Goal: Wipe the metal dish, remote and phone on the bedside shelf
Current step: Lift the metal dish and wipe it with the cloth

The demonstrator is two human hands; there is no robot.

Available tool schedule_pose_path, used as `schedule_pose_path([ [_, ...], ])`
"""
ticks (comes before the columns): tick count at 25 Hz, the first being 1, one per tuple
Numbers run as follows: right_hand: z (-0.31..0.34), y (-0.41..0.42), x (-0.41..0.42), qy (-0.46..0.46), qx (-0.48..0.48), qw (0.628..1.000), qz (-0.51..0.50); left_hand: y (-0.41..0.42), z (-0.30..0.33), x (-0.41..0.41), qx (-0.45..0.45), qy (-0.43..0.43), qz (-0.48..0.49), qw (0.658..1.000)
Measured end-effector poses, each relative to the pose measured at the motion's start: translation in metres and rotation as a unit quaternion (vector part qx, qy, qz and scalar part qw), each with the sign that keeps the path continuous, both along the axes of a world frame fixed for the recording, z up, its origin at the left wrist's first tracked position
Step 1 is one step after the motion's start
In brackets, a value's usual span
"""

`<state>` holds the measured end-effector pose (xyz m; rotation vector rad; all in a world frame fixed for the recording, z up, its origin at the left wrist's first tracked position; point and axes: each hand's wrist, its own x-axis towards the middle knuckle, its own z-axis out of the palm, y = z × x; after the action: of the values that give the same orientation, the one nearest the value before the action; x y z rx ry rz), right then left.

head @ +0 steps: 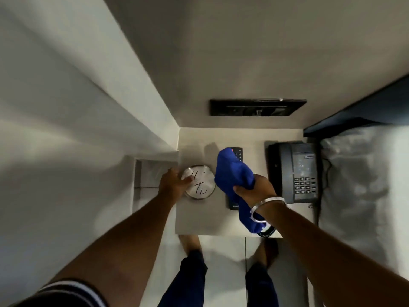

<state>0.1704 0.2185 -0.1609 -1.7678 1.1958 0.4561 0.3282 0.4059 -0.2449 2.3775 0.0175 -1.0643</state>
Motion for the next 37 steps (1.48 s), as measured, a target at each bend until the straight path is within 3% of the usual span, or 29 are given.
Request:
schedule_pose_path([
  [2, -0.010, 0.005, 0.005, -0.005, -0.010, 0.999, 0.039, 0.004, -0.024, 0.000, 0.017, 0.013, 0.012, 1.000],
  [5, -0.002, 0.016, 0.013, -0.039, -0.026, 0.997, 0.063, -0.006, -0.020, 0.001, -0.031, 0.086, 0.082, 0.992],
  [8, 0.044, 0.028, 0.020, -0.124, -0.116, 0.978, 0.122, -0.021, 0.037, 0.001, -0.115, 0.164, 0.127, 0.971],
  [10, 0.083, 0.030, 0.030, -0.154, -0.164, 0.941, 0.252, -0.026, 0.095, 0.000, -0.180, 0.194, 0.125, 0.956],
  [12, 0.132, 0.028, 0.041, -0.138, -0.198, 0.879, 0.410, -0.017, 0.157, -0.001, -0.292, 0.265, 0.140, 0.908],
  [14, 0.188, 0.024, 0.045, -0.147, -0.232, 0.819, 0.504, -0.002, 0.214, -0.004, -0.422, 0.353, 0.166, 0.818],
  [18, 0.295, 0.023, 0.037, -0.204, -0.226, 0.774, 0.556, 0.002, 0.303, -0.032, -0.555, 0.421, 0.219, 0.684],
  [23, 0.400, 0.033, 0.007, -0.232, -0.319, 0.626, 0.673, -0.003, 0.404, -0.074, -0.652, 0.421, 0.167, 0.608],
  [26, 0.441, 0.038, 0.006, -0.239, -0.325, 0.566, 0.719, 0.003, 0.454, -0.085, -0.676, 0.381, 0.129, 0.617],
  [28, 0.467, 0.045, 0.016, -0.231, -0.381, 0.534, 0.718, 0.007, 0.483, -0.082, -0.682, 0.350, 0.146, 0.626],
  [29, 0.479, 0.048, 0.023, -0.223, -0.414, 0.538, 0.699, 0.007, 0.498, -0.078, -0.693, 0.332, 0.158, 0.621],
  [31, 0.505, 0.045, 0.031, -0.206, -0.448, 0.592, 0.637, 0.008, 0.528, -0.070, -0.708, 0.281, 0.165, 0.626],
  [32, 0.516, 0.042, 0.029, -0.222, -0.424, 0.625, 0.616, 0.007, 0.538, -0.069, -0.712, 0.255, 0.163, 0.634],
  [34, 0.530, 0.037, 0.012, -0.300, -0.254, 0.687, 0.611, 0.006, 0.549, -0.072, -0.712, 0.207, 0.141, 0.656],
  [35, 0.535, 0.040, 0.000, -0.340, -0.170, 0.692, 0.614, 0.008, 0.553, -0.075, -0.708, 0.180, 0.117, 0.672],
  [37, 0.540, 0.054, -0.014, -0.414, -0.102, 0.664, 0.615, 0.011, 0.566, -0.076, -0.684, 0.141, 0.098, 0.709],
])
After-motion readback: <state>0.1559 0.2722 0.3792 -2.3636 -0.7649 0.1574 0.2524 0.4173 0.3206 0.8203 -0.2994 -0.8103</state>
